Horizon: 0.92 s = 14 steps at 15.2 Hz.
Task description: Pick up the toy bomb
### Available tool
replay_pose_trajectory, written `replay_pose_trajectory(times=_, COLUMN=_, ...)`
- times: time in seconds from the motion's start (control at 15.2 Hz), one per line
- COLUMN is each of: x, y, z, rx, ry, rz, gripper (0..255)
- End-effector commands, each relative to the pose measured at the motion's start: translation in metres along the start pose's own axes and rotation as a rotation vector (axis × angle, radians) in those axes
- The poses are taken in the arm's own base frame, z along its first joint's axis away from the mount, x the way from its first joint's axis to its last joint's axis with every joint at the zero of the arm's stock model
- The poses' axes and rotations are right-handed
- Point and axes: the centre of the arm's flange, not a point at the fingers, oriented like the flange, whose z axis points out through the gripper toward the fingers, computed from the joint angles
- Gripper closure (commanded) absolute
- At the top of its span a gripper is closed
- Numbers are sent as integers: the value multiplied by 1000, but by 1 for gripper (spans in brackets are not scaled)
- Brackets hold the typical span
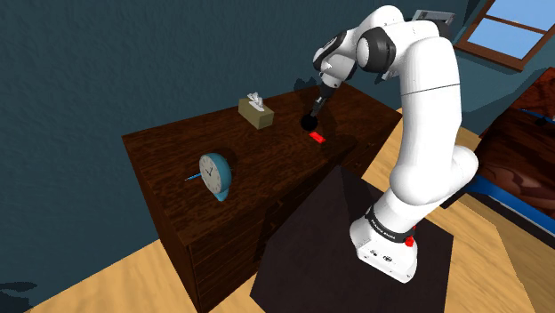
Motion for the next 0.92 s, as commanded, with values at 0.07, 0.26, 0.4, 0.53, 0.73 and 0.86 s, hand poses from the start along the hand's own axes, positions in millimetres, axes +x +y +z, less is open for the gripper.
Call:
replay_pose_trajectory(times=0.07, x=0, y=0, z=1, rx=1, ry=-1, rz=0, gripper=255)
replay_pose_trajectory(times=0.26, x=1, y=-1, z=-9, rx=1, ry=-1, rz=0, gripper=255)
replay_pose_trajectory(times=0.4, x=2, y=-3, z=-20, rx=1, ry=-1, rz=0, gripper=255)
replay_pose_trajectory(times=0.53, x=3, y=-5, z=-30, rx=1, ry=-1, rz=0, gripper=255)
replay_pose_trajectory(times=0.73, x=5, y=-8, z=-46, rx=1, ry=-1, rz=0, gripper=255)
replay_pose_trajectory(times=0.86, x=6, y=-10, z=-56, rx=1, ry=-1, rz=0, gripper=255)
